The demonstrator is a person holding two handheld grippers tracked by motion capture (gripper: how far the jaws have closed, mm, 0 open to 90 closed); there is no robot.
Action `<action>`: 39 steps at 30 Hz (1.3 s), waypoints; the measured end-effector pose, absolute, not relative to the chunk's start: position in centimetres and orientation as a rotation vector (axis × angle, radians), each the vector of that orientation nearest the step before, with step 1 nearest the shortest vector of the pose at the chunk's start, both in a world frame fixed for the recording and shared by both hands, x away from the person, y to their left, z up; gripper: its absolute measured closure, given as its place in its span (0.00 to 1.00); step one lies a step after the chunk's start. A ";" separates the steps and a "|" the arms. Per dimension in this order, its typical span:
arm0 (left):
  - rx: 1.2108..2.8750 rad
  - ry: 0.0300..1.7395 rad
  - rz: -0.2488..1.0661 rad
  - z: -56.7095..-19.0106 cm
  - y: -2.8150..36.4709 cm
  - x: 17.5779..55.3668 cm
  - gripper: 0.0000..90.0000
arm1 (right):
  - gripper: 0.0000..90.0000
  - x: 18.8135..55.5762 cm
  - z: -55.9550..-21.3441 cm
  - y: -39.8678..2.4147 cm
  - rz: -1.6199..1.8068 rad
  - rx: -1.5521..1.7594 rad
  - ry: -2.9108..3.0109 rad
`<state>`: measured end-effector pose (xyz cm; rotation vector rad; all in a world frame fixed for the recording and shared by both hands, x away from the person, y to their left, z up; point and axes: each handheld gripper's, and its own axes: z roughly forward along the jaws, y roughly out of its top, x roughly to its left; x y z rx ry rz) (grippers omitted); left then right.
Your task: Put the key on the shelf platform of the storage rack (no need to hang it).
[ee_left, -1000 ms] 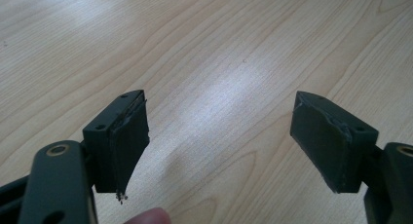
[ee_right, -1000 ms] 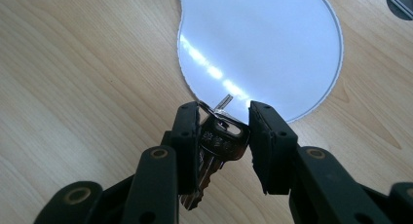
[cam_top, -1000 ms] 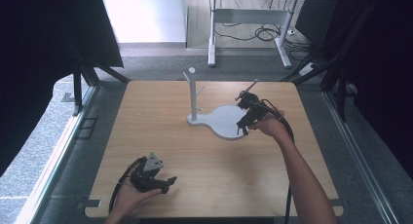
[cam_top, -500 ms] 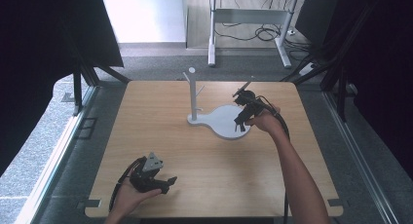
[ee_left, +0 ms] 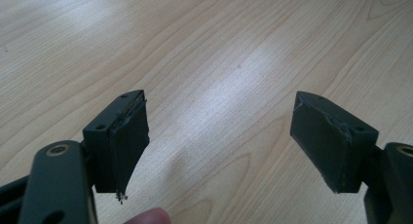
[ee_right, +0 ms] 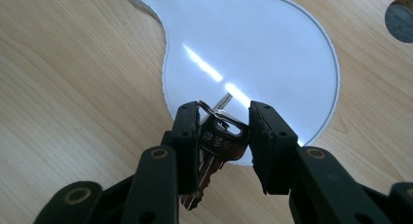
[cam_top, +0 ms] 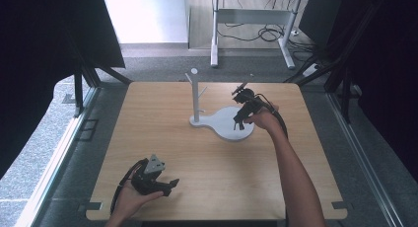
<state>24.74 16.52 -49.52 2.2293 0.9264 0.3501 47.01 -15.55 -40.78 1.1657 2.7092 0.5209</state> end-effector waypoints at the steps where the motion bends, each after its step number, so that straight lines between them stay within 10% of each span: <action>1: 2.228 0.928 0.350 -49.5 16.5 24.7 0.25 | 0.74 47.1 -40.8 -15.5 0.521 1.167 2.708; 39: 2.218 0.935 0.351 -49.4 16.8 24.8 0.24 | 0.74 50.0 -46.1 -14.4 0.497 1.254 2.673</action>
